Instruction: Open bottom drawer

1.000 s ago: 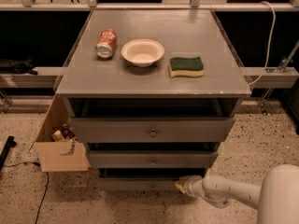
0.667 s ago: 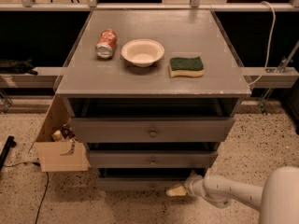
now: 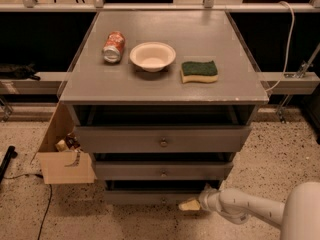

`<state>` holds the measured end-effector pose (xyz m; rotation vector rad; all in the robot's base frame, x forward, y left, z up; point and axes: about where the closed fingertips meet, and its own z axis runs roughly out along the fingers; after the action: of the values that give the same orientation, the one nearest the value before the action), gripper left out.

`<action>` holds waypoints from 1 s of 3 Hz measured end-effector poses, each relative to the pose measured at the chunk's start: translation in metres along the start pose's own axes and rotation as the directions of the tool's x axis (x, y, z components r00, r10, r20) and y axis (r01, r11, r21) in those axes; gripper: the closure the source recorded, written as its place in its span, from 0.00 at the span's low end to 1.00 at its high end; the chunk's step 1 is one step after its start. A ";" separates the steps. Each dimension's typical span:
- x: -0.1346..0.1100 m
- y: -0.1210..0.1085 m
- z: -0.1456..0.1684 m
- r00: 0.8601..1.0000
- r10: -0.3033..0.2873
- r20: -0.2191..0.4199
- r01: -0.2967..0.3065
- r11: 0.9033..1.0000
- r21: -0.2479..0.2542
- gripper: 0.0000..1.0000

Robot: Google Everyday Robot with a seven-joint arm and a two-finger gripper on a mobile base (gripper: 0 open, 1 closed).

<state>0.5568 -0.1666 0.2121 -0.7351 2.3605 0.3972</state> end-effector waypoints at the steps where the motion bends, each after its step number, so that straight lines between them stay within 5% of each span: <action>1: 0.008 0.000 -0.002 0.998 0.056 0.023 -0.056 0.998 -0.010 0.00; 2: 0.016 -0.001 0.001 0.987 0.150 0.063 -0.150 0.989 -0.004 0.00; 3: 0.014 0.003 0.003 0.987 0.150 0.059 -0.150 0.989 -0.005 0.00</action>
Offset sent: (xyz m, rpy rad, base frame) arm -0.0112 -0.0152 -0.0182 0.1839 0.0207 -0.2385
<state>0.5475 -0.1687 0.2014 -0.5396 2.3670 0.4766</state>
